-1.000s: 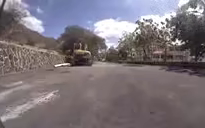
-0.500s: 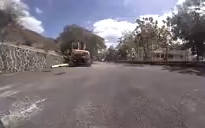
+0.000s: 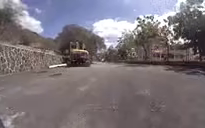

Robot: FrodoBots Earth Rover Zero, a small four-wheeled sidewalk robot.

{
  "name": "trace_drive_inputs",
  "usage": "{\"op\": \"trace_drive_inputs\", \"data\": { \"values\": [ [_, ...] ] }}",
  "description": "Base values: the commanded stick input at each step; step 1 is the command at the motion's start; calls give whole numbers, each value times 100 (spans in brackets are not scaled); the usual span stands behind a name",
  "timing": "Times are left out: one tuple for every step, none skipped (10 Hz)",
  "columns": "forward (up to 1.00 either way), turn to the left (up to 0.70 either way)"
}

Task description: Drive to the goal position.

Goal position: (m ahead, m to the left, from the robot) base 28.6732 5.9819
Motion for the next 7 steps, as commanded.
{"op": "trace_drive_inputs", "data": {
  "values": [
    [85,1],
    [85,1],
    [85,1],
    [85,1],
    [85,1],
    [85,1],
    [85,1]
  ]
}}
